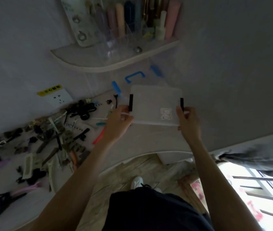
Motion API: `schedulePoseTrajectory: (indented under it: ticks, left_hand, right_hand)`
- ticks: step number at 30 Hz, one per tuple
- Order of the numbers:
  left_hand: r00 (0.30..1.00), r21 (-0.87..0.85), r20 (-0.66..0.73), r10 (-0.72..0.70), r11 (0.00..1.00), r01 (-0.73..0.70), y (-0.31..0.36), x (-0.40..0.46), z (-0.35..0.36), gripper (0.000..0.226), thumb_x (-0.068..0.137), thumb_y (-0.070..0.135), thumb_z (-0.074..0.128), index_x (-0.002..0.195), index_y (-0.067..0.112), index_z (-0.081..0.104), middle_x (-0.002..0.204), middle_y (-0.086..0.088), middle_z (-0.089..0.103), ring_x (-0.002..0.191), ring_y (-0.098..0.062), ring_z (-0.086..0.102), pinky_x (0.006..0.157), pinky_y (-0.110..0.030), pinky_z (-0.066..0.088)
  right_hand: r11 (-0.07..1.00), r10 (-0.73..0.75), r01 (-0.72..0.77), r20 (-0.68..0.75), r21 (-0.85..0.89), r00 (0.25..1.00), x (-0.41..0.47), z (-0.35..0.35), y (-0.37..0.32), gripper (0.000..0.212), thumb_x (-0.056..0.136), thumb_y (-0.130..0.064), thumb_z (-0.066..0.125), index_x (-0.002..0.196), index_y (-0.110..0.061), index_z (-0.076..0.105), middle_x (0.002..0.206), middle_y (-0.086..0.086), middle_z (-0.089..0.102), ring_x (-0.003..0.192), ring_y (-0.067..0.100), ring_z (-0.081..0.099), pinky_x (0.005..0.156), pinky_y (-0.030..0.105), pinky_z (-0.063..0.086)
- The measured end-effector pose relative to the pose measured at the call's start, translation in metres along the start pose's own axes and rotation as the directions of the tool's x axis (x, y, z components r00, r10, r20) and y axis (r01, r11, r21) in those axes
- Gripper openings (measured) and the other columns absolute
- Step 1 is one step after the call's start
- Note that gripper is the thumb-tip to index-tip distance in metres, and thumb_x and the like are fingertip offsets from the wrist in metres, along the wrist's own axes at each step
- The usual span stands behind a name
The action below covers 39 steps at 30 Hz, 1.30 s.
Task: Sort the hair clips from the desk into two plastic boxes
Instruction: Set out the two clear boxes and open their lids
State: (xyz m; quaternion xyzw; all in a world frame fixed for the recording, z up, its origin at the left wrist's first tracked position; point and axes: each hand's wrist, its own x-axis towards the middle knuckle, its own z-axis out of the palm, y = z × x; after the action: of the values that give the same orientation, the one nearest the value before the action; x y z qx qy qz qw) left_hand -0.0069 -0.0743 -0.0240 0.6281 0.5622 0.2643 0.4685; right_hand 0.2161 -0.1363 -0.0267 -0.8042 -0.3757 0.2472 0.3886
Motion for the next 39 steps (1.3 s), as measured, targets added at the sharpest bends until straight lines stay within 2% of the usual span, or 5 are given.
schedulePoseTrajectory:
  ticks: [12, 21, 26, 31, 39]
  left_hand:
    - [0.984, 0.359, -0.167, 0.053, 0.933, 0.011, -0.042, -0.029, 0.061, 0.032, 0.099, 0.024, 0.036, 0.104, -0.002, 0.054, 0.094, -0.020, 0.060, 0.082, -0.036, 0.058, 0.063, -0.039, 0.042]
    - [0.983, 0.068, 0.003, -0.182, 0.981, 0.182, -0.052, -0.010, 0.055, 0.023, 0.099, 0.013, 0.037, 0.102, -0.002, 0.054, 0.099, -0.017, 0.058, 0.086, -0.025, 0.065, 0.074, -0.036, 0.048]
    - [0.943, -0.338, -0.109, -0.313, 0.904, 0.261, -0.059, -0.014, 0.049, 0.015, 0.097, 0.018, 0.040, 0.094, 0.017, 0.054, 0.089, 0.001, 0.058, 0.079, -0.011, 0.060, 0.069, -0.024, 0.054]
    - [0.944, -0.492, -0.028, -0.330, 0.826, 0.274, -0.059, -0.028, 0.057, 0.019, 0.096, 0.027, 0.046, 0.112, 0.019, 0.054, 0.096, 0.003, 0.063, 0.082, -0.015, 0.065, 0.073, -0.024, 0.055]
    - [0.967, -0.424, -0.031, -0.253, 0.879, 0.216, -0.051, -0.029, 0.070, 0.053, 0.094, 0.048, 0.041, 0.141, 0.025, 0.032, 0.123, 0.009, 0.053, 0.115, -0.019, 0.054, 0.104, -0.041, 0.041]
  right_hand:
    - [0.924, 0.064, 0.005, 0.167, -0.382, 0.984, -0.036, 0.008, 0.051, 0.030, 0.101, -0.029, 0.028, 0.098, -0.002, 0.041, 0.075, 0.013, 0.050, 0.071, 0.033, 0.054, 0.060, 0.035, 0.037]
    - [0.871, 0.184, -0.097, 0.136, -0.481, 0.974, -0.024, 0.005, 0.058, 0.026, 0.097, -0.017, 0.030, 0.104, -0.003, 0.051, 0.108, 0.020, 0.059, 0.091, 0.034, 0.056, 0.073, 0.039, 0.045]
    - [0.730, -0.390, 0.510, 0.335, -0.455, 0.857, -0.027, 0.002, 0.049, 0.055, 0.085, -0.048, 0.046, 0.131, -0.018, 0.040, 0.139, 0.013, 0.039, 0.129, 0.034, 0.035, 0.101, 0.046, 0.037]
    - [0.587, -0.192, 0.611, 0.643, -0.531, 0.742, -0.022, 0.024, 0.046, 0.087, 0.076, -0.061, 0.059, 0.146, -0.036, 0.013, 0.157, 0.016, -0.008, 0.141, 0.043, -0.013, 0.115, 0.057, -0.004]
    - [0.623, -0.122, 0.552, 0.628, -0.554, 0.768, -0.019, 0.011, 0.019, 0.072, 0.081, -0.067, 0.044, 0.143, -0.038, 0.021, 0.156, 0.009, 0.018, 0.142, 0.034, 0.018, 0.113, 0.048, 0.020]
